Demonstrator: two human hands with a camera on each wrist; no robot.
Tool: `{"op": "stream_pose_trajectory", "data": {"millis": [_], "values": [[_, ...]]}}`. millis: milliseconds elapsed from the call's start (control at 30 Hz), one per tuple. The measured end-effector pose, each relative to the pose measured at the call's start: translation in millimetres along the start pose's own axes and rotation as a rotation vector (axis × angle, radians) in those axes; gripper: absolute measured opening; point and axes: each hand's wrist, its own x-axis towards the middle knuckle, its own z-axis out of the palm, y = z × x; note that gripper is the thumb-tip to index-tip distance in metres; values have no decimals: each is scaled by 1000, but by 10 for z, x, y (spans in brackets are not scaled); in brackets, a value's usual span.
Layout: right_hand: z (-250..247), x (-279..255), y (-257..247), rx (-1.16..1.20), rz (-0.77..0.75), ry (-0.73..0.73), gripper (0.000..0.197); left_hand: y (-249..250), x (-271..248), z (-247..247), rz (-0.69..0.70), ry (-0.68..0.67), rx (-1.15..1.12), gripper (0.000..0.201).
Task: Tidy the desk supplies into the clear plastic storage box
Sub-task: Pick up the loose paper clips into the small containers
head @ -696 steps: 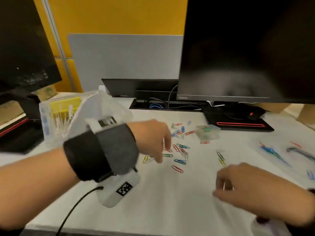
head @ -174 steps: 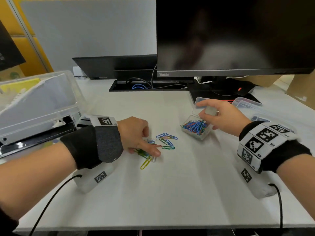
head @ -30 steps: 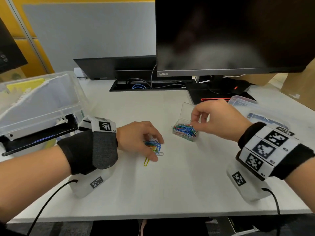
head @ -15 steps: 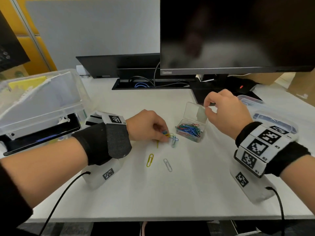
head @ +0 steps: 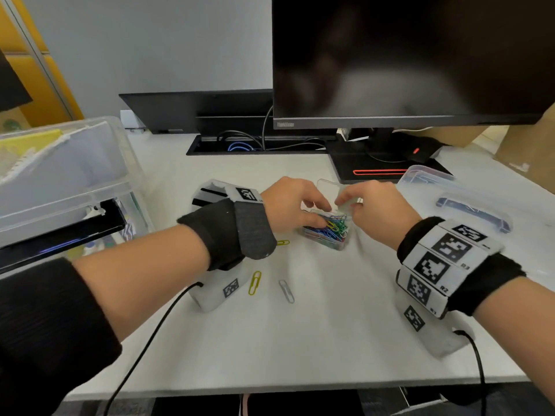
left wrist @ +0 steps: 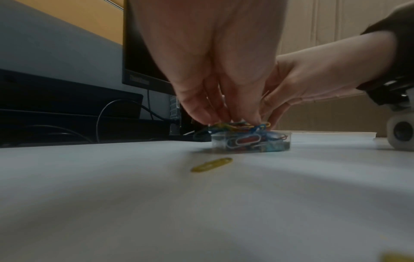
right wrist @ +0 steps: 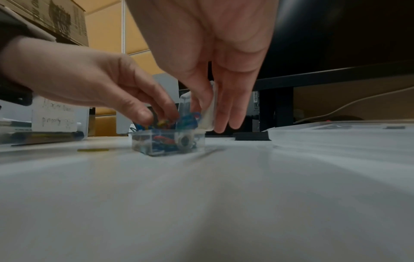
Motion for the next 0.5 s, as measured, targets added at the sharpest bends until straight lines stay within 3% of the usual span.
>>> {"op": "stream_pose_trajectory", "data": {"millis": [133,267,500], "values": [[18,-13,-1,42,25,17,26,-98,-119,-62,-97,77,136,28],[9,0,-7,37,18,-6,17,-257,-342,-62,-208,-135,178,39],[25,-8,-4,24,30,-86,12,-308,-391,-112,-191,-179,48,20]]}}
